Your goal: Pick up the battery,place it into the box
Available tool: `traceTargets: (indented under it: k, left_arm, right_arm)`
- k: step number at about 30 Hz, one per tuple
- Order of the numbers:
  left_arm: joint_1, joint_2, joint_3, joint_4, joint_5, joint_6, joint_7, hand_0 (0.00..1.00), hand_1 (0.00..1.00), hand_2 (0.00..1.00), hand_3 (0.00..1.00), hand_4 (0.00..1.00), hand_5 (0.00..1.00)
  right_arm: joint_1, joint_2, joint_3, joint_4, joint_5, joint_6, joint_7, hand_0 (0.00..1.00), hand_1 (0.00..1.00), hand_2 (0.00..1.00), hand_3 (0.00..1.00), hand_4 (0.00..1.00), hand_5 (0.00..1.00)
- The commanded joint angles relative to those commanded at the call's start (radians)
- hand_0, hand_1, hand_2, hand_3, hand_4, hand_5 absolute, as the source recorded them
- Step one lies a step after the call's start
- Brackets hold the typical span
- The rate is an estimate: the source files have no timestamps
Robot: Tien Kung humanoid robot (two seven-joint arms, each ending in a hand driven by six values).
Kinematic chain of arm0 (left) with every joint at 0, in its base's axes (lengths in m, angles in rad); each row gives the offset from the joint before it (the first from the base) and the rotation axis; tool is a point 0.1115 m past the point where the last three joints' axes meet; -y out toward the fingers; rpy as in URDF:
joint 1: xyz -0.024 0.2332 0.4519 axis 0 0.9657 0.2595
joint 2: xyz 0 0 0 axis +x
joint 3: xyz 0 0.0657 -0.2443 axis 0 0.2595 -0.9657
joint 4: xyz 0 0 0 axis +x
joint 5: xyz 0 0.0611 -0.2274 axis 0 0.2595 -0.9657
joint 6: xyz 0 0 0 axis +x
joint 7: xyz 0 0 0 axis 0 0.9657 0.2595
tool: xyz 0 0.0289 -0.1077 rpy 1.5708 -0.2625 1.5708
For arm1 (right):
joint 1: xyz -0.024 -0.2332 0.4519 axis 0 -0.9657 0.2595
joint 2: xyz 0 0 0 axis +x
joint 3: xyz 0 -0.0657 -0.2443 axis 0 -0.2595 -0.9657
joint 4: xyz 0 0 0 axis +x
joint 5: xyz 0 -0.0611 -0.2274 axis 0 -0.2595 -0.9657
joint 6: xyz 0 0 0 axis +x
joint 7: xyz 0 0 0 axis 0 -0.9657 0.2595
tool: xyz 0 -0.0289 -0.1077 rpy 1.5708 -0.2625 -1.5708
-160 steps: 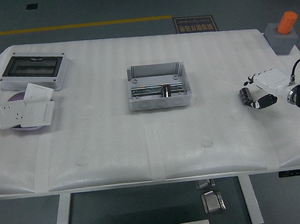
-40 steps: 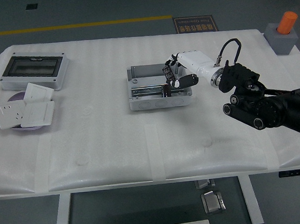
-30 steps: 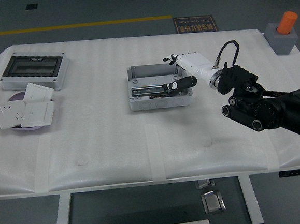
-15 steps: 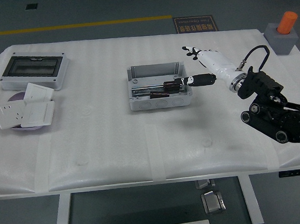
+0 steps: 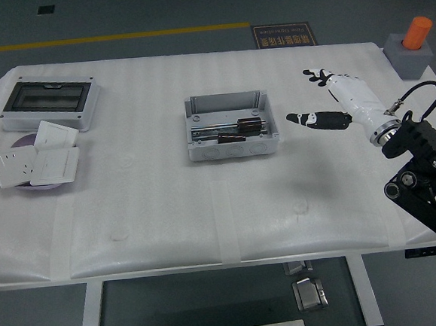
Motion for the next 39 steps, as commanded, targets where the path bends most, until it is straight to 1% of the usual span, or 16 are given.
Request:
traceTargets:
  k: [2,5,6,11,12,15,20,27,33,39]
  left_arm:
    - [0.001,-0.002,-0.016,0.0,0.015,-0.002,0.007,0.589,0.618,0.494,0.653,0.588,0.37]
    - [0.002,-0.005,-0.024,0.0,0.021,-0.008,0.022,0.589,0.618,0.494,0.653,0.588,0.37]
    - [0.002,-0.006,-0.023,0.0,0.019,-0.01,0.027,0.59,0.617,0.494,0.652,0.589,0.37]
    - [0.006,-0.008,-0.029,0.0,0.023,-0.018,0.045,0.59,0.617,0.494,0.652,0.589,0.37]
    - [0.007,-0.008,-0.031,0.0,0.025,-0.019,0.047,0.591,0.617,0.494,0.651,0.588,0.367]
    - [0.008,-0.009,-0.045,0.0,0.038,-0.021,0.054,0.591,0.617,0.494,0.651,0.588,0.367]
    - [0.008,-0.01,-0.049,0.0,0.042,-0.023,0.057,0.592,0.618,0.495,0.649,0.59,0.363]
    - [0.006,-0.011,-0.058,0.0,0.045,-0.023,0.059,0.593,0.618,0.496,0.646,0.59,0.353]
    - [0.006,-0.011,-0.063,0.0,0.049,-0.023,0.06,0.593,0.618,0.495,0.647,0.592,0.352]
    - [0.008,-0.009,-0.071,0.0,0.057,-0.022,0.061,0.593,0.618,0.497,0.646,0.591,0.346]
  right_arm:
    - [-0.004,0.001,-0.004,-0.007,-0.016,-0.004,-0.009,0.628,0.649,0.706,0.772,0.942,0.491]
    - [-0.011,0.017,-0.011,-0.024,-0.036,-0.006,-0.022,0.628,0.649,0.706,0.772,0.942,0.491]
    - [-0.015,0.025,-0.008,-0.027,-0.044,-0.006,-0.025,0.487,0.599,0.683,0.758,0.918,0.413]
    - [-0.038,0.069,0.031,-0.022,-0.087,-0.008,-0.032,0.487,0.599,0.683,0.758,0.918,0.413]
    - [-0.041,0.074,0.036,-0.019,-0.093,-0.008,-0.033,0.442,0.565,0.673,0.744,0.888,0.363]
    - [-0.044,0.086,0.048,-0.003,-0.115,-0.009,-0.035,0.442,0.565,0.673,0.744,0.888,0.363]
    - [-0.038,0.088,0.047,0.013,-0.125,-0.006,-0.037,0.442,0.564,0.666,0.731,0.878,0.347]
    - [-0.033,0.088,0.004,0.041,-0.102,-0.005,-0.031,0.436,0.558,0.665,0.725,0.861,0.328]
    - [-0.032,0.098,-0.006,0.042,-0.088,-0.008,-0.026,0.433,0.555,0.664,0.724,0.852,0.316]
    - [-0.039,0.1,0.013,0.034,-0.076,-0.011,-0.021,0.431,0.556,0.663,0.721,0.853,0.32]
